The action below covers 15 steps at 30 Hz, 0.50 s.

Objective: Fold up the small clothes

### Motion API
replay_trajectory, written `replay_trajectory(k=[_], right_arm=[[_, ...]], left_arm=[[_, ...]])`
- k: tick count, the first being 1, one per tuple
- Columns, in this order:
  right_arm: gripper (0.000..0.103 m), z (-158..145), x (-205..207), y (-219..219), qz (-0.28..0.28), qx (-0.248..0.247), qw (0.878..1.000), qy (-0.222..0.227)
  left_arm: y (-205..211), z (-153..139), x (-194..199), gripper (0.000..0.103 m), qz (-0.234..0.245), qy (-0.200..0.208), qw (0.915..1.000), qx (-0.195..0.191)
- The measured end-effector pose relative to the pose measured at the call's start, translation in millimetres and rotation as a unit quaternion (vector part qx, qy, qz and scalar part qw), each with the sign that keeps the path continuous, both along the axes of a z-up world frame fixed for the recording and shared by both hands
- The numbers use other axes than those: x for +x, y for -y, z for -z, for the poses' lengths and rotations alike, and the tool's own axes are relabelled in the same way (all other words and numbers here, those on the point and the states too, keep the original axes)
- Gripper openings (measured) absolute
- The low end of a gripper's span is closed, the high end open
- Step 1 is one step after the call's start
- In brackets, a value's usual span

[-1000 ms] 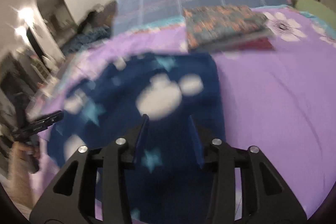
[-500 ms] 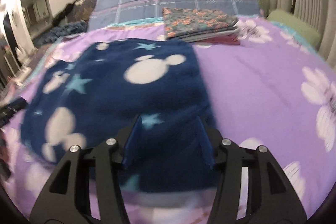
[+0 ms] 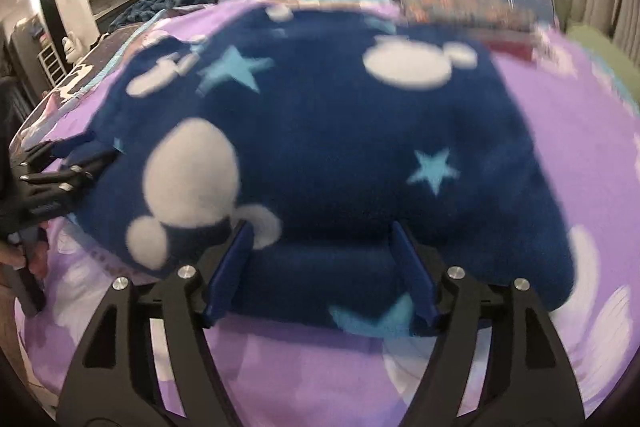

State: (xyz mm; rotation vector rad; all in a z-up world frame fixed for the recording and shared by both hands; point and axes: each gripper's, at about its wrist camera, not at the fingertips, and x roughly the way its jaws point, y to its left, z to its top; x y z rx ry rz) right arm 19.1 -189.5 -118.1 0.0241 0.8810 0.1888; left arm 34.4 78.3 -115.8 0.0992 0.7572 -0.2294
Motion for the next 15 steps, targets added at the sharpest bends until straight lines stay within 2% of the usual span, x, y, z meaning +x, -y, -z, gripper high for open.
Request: replay_trajectory(k=[4, 8, 10, 12, 15], right_arm=[[0.073, -5.0, -0.6, -1.5, 0.0, -0.006, 1.0, -0.001], [0.073, -11.8, -3.8, 3.2, 0.004, 0.011, 1.0, -0.007], [0.073, -18.2, -6.5, 4.4, 0.007, 0.016, 1.0, -0.004], [0.073, -22.9, -8.1, 3.5, 0.006, 0.017, 1.0, 0.003], [0.073, -30.6, -10.2, -4.6, -0.001, 0.007, 1.0, 0.017]], left_arm=[[-1.6, -3.7, -2.1, 0.084, 0.001, 0.001, 1.0, -0.007], [-13.2, -14.9, -12.6, 0.084, -0.008, 0.007, 0.9994, -0.032], [-22.3, -20.0, -18.5, 0.084, -0.028, 0.018, 0.9989, -0.034], [-37.3, -25.2, -24.6, 0.084, -0.069, 0.039, 0.9967, -0.019], [-61.8, -25.7, -27.4, 0.084, -0.094, 0.036, 0.9941, -0.04]])
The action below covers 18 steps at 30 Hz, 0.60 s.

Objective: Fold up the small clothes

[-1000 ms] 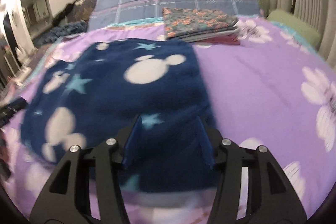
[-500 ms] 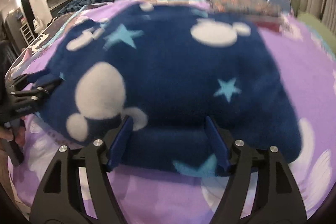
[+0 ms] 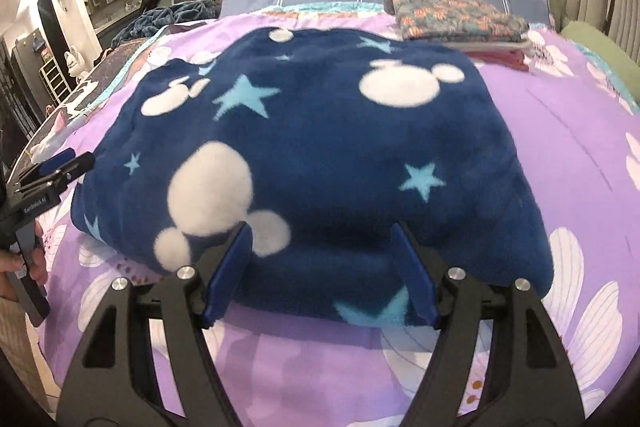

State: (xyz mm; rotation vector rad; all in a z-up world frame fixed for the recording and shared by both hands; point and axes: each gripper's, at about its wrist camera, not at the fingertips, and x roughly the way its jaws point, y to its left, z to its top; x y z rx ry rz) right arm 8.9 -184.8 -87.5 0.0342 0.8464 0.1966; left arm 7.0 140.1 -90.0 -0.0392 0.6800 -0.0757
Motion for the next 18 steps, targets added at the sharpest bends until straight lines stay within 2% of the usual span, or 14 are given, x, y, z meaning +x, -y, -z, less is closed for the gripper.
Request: replay_trajectory(k=[5, 8, 13, 15, 18], right_arm=[[0.075, -10.1, -7.5, -38.8, -0.068, -0.038, 0.997, 0.028], [0.077, -12.7, -18.0, -73.6, -0.132, -0.076, 0.987, 0.051], [0.077, -8.9, -25.6, -122.1, -0.205, -0.116, 0.97, 0.06], [0.077, -8.4, -25.1, -135.8, -0.215, -0.124, 0.967, 0.064], [0.077, -11.9, -19.8, -136.5, -0.191, -0.117, 0.972, 0.077]], left_arm=[[-34.4, 9.3, -4.9, 0.084, -0.046, -0.009, 0.9983, -0.033], [-49.5, 12.6, -10.0, 0.084, -0.062, -0.003, 0.9968, -0.05], [-66.1, 19.1, -15.1, 0.084, -0.071, -0.004, 0.9945, -0.077], [-72.1, 21.5, -17.4, 0.084, -0.073, -0.008, 0.9935, -0.088], [-78.1, 23.6, -19.1, 0.084, -0.062, -0.009, 0.9922, -0.108]])
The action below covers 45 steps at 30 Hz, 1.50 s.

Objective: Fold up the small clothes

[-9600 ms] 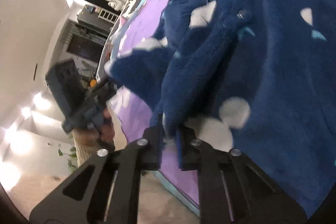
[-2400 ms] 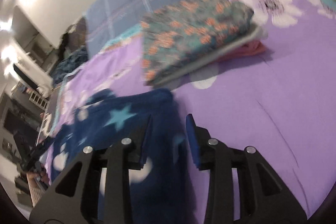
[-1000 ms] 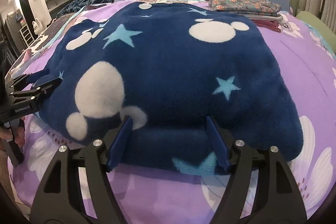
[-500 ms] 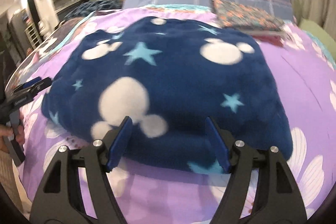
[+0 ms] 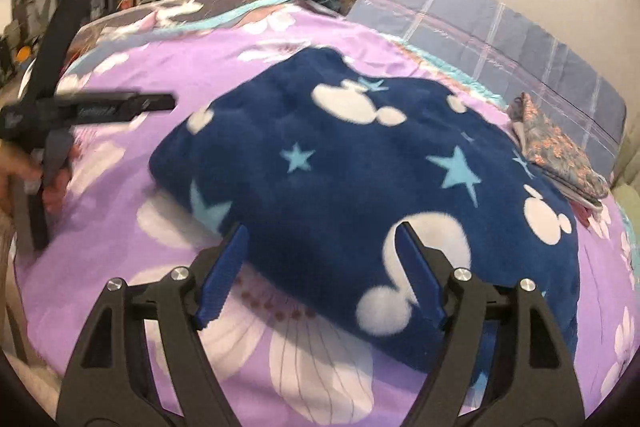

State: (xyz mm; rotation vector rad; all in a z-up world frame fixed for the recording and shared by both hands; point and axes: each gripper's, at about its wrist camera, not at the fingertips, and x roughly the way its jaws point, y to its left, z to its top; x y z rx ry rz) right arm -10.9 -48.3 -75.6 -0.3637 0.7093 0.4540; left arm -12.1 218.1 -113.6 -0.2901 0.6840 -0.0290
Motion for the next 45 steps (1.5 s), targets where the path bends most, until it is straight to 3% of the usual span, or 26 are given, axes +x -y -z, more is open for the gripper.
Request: replay_trajectory(k=[4, 7, 9, 10, 16, 19, 23, 26, 31, 35, 37, 39, 40, 43, 45], right_arm=[[0.077, -2.9, 25.4, 30.5, 0.095, 0.029, 0.995, -0.004], [0.081, 23.7, 54.5, 61.6, 0.169, 0.028, 0.983, -0.061], [0.082, 40.2, 64.5, 77.4, 0.175, 0.073, 0.976, -0.107], [0.082, 39.3, 64.3, 79.7, 0.176, 0.081, 0.975, -0.106], [0.083, 31.0, 65.2, 70.8, 0.176, 0.057, 0.978, -0.1], [0.082, 19.7, 58.9, 64.9, 0.177, 0.059, 0.979, -0.078], [0.082, 1.0, 18.2, 15.9, 0.064, -0.026, 0.997, 0.041], [0.082, 5.2, 2.9, -9.1, 0.005, -0.051, 0.997, 0.056], [0.082, -2.5, 30.5, 2.5, 0.058, -0.031, 0.996, 0.058], [0.078, -21.7, 93.6, 49.9, 0.165, 0.06, 0.984, 0.02], [0.071, 2.9, 138.7, 68.3, 0.189, 0.08, 0.976, -0.074], [0.072, 43.0, 164.1, 78.8, 0.202, 0.093, 0.961, -0.162], [0.072, 47.5, 161.3, 80.8, 0.203, 0.103, 0.963, -0.145], [0.07, 28.3, 150.5, 62.3, 0.182, 0.054, 0.974, -0.125], [0.063, 14.1, 154.8, 64.0, 0.165, 0.079, 0.976, -0.122]], left_arm=[[0.8, 5.3, 2.2, 0.084, 0.022, -0.003, 0.9996, -0.02], [4.3, 12.1, 10.7, 0.084, 0.039, -0.014, 0.9985, -0.036], [8.2, 18.8, 19.1, 0.084, 0.047, -0.035, 0.9976, -0.036], [9.4, 21.3, 21.4, 0.084, 0.05, -0.043, 0.9972, -0.035], [1.5, 26.3, 20.7, 0.084, 0.049, -0.044, 0.9958, -0.062], [-3.4, 27.9, 19.9, 0.084, 0.048, -0.043, 0.9948, -0.079], [-3.8, 29.7, 20.5, 0.084, 0.049, -0.047, 0.9942, -0.084], [-3.2, 29.0, 19.8, 0.084, 0.048, -0.045, 0.9944, -0.082], [-4.9, 30.1, 20.0, 0.084, 0.049, -0.046, 0.994, -0.087], [-2.5, 30.3, 21.0, 0.086, 0.051, -0.048, 0.9943, -0.08], [-2.6, 30.0, 20.7, 0.086, 0.051, -0.048, 0.9943, -0.081], [-3.0, 29.5, 20.1, 0.086, 0.051, -0.045, 0.994, -0.086], [-4.4, 28.9, 19.5, 0.086, 0.051, -0.042, 0.9939, -0.089], [-9.0, 19.0, 17.7, 0.082, 0.069, -0.017, 0.9892, -0.128], [-8.2, -2.5, 19.5, 0.069, 0.103, 0.03, 0.9784, -0.177]])
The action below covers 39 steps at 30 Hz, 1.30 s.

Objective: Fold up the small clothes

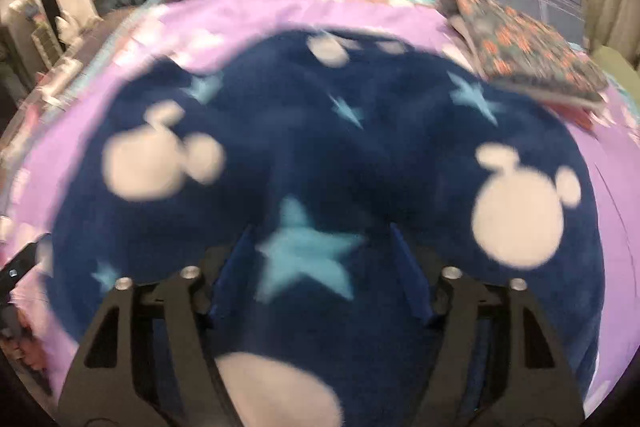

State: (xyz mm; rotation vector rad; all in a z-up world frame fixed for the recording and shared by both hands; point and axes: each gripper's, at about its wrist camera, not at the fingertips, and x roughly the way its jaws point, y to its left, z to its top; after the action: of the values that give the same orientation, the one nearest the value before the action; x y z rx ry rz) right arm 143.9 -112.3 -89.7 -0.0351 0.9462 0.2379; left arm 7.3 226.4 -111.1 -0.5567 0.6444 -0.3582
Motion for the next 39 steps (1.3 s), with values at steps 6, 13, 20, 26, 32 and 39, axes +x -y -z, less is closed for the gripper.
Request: replay_trajectory(k=[6, 13, 20, 26, 32, 39], right_arm=[[0.041, -19.4, 50.8, 4.2, 0.037, 0.012, 0.999, 0.027], [0.041, 22.2, 96.8, 15.3, 0.062, 0.039, 0.995, -0.07], [0.068, 22.5, 128.0, 16.8, 0.065, 0.005, 0.996, -0.054], [0.066, 10.0, 97.7, 0.6, 0.04, -0.05, 0.998, 0.004], [0.072, -39.2, -19.0, -27.1, -0.096, -0.031, 0.989, 0.111], [0.073, 6.4, -151.2, -125.3, -0.349, -0.101, 0.921, 0.143]], left_arm=[[62.3, -26.6, 30.5, 0.056, 0.082, 0.043, 0.9935, 0.065], [110.3, 9.1, 45.8, 0.056, 0.099, -0.003, 0.9748, 0.2], [104.3, 10.2, 47.8, 0.056, 0.098, -0.001, 0.9746, 0.201], [93.3, 4.0, 40.4, 0.056, 0.097, 0.006, 0.9799, 0.174], [25.2, -19.8, 21.3, 0.064, -0.003, 0.025, 0.9881, 0.152], [-41.0, -8.8, 3.2, 0.064, -0.094, -0.016, 0.9899, 0.106]])
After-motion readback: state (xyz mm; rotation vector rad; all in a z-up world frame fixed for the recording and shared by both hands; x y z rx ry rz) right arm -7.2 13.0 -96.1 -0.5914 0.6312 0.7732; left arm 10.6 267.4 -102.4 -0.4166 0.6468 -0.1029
